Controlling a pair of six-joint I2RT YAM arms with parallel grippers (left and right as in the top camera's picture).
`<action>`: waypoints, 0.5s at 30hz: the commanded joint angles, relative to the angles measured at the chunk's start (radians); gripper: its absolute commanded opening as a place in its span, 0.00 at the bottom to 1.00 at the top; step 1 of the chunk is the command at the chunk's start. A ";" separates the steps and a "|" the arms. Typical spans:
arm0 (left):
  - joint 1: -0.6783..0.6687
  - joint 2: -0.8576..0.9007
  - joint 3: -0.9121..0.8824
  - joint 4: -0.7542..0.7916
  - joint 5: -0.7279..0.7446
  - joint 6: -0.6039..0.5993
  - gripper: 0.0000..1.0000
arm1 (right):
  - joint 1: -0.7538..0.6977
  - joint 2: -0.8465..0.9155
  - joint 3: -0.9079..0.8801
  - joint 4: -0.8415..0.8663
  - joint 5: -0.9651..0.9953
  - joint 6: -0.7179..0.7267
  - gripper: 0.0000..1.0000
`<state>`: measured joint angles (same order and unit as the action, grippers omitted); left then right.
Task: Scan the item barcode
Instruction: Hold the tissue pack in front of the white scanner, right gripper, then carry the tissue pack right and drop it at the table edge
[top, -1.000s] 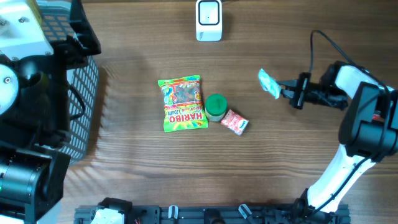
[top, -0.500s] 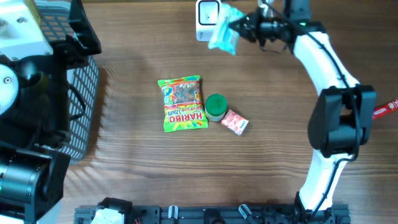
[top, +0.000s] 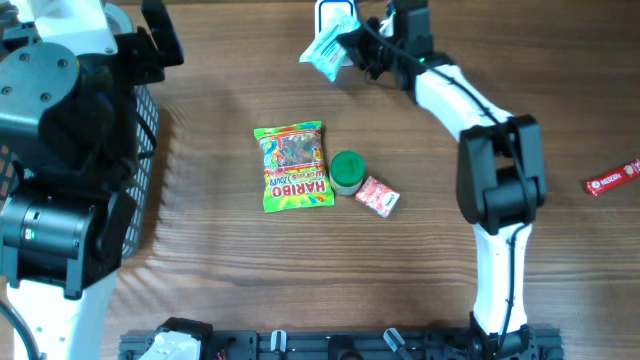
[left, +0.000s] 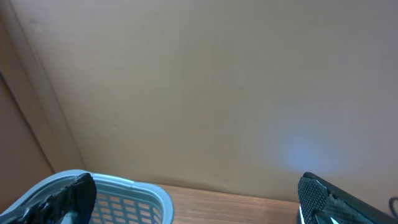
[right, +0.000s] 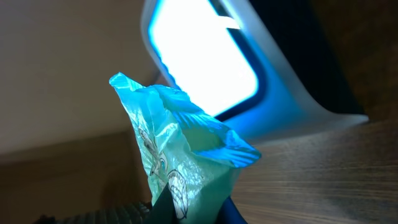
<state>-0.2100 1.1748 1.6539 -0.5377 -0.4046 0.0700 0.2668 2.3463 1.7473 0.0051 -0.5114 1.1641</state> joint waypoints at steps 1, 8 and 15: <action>0.006 0.003 -0.002 0.003 -0.061 0.006 1.00 | 0.005 0.036 0.014 0.018 0.011 0.098 0.05; 0.006 -0.014 -0.002 0.003 -0.061 0.005 1.00 | -0.021 0.036 0.040 0.005 -0.008 0.116 0.05; 0.005 -0.193 -0.002 0.003 -0.026 0.004 1.00 | -0.121 0.010 0.189 -0.220 -0.134 0.018 0.05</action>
<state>-0.2100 1.0973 1.6497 -0.5388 -0.4431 0.0700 0.1997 2.3806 1.8503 -0.0807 -0.5671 1.2564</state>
